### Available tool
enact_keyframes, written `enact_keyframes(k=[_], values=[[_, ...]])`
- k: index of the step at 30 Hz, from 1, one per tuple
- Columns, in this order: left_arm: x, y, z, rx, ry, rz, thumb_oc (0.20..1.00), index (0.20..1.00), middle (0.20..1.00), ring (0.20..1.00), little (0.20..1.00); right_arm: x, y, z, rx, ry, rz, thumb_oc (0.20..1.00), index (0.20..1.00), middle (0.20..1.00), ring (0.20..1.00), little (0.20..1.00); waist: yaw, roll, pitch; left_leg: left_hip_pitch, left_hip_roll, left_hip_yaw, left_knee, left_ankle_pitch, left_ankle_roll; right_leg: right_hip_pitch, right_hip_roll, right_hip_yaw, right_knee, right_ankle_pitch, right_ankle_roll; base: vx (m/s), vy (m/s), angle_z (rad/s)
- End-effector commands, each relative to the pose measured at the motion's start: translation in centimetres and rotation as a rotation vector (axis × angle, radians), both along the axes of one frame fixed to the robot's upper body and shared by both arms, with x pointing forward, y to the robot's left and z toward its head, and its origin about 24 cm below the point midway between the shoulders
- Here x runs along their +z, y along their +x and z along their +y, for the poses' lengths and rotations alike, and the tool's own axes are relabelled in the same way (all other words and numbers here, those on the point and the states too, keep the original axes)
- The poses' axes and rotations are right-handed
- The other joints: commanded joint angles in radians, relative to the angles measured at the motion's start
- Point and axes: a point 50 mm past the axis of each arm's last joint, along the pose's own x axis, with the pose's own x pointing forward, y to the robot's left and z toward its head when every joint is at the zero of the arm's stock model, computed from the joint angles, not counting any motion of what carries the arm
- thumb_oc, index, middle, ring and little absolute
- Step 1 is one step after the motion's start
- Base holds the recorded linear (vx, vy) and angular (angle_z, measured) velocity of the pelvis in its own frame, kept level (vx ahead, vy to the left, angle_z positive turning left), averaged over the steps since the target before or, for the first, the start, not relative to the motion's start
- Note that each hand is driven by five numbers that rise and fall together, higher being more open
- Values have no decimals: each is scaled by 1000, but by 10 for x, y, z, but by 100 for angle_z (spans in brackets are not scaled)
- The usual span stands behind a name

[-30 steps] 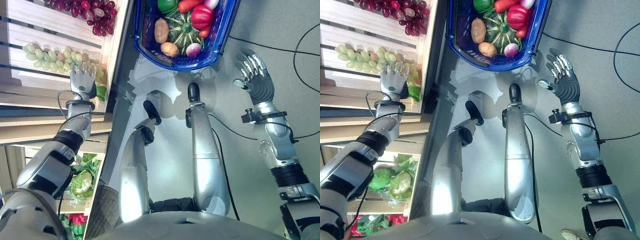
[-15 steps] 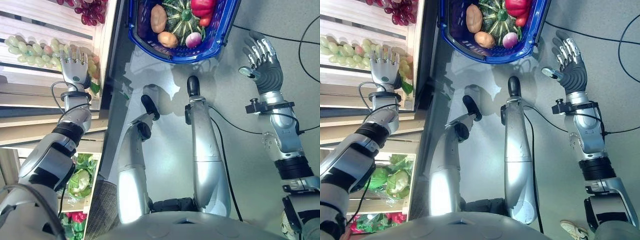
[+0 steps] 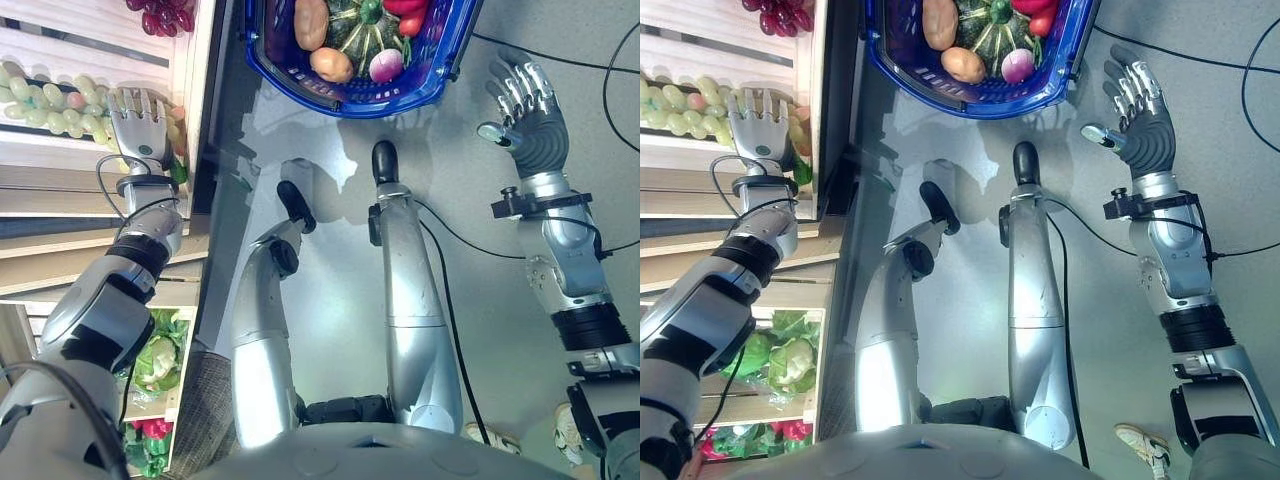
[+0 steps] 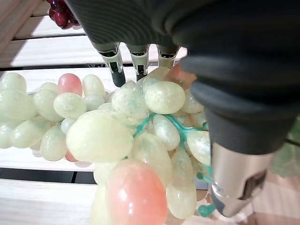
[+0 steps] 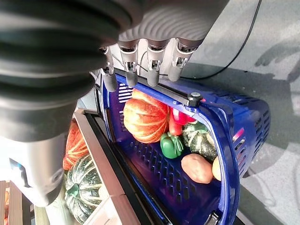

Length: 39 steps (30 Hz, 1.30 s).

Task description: Pick up fruits and vegetables into the basket

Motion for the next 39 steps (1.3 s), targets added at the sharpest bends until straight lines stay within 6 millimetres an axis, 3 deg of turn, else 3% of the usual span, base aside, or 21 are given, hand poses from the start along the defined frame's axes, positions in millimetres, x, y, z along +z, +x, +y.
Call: enact_keyframes(k=[1,12,13,19,32,35,39], values=[[-32,-27,48,229,-36,113,1000,1000,1000,1000,1000,18,-12,10,61,-3,-132,1000,1000,1000,1000,1000,-46,-4,-26,-73,-24,15,45,-29,-2,-2,46,-26,-23,5,72,0,0,0],[-25,-25,48,257,-26,52,1000,1000,1000,1000,1000,37,-13,19,88,-35,-207,1000,1000,1000,1000,1000,-47,-1,-26,-107,-25,11,55,-26,-9,-40,48,-21,-1,0,71,-2,9,0],[-24,-25,47,259,-32,49,200,200,200,200,200,38,-13,21,91,-37,-213,1000,1000,1000,1000,1000,-46,0,-26,-109,-24,11,55,-27,-10,-42,47,-19,1,-2,71,0,0,0],[-25,-24,46,222,-81,5,200,200,200,200,200,41,-14,25,78,-65,-232,1000,1000,1000,1000,1000,-40,-1,-26,-104,-26,8,47,-22,-13,-34,46,-22,-10,2,71,-6,2,0],[-24,-25,49,82,-391,-202,200,200,200,200,200,31,-18,22,77,-139,-201,1000,1000,1000,1000,1000,-28,0,-26,-10,-31,7,-21,2,-22,62,30,-39,-85,18,73,-5,3,0],[-26,-26,52,85,-691,-332,200,200,200,200,200,21,-17,24,65,-178,-158,1000,1000,1000,1000,1000,-20,-5,-26,26,-36,1,-37,7,-20,103,25,-47,-103,20,73,-15,-19,5],[-24,-32,60,19,-900,-485,200,200,200,200,200,1,-12,26,58,-272,-33,1000,1000,1000,1000,1000,-9,-14,-26,64,-42,-9,-46,9,-17,149,22,-61,-112,15,70,-8,-52,9]])
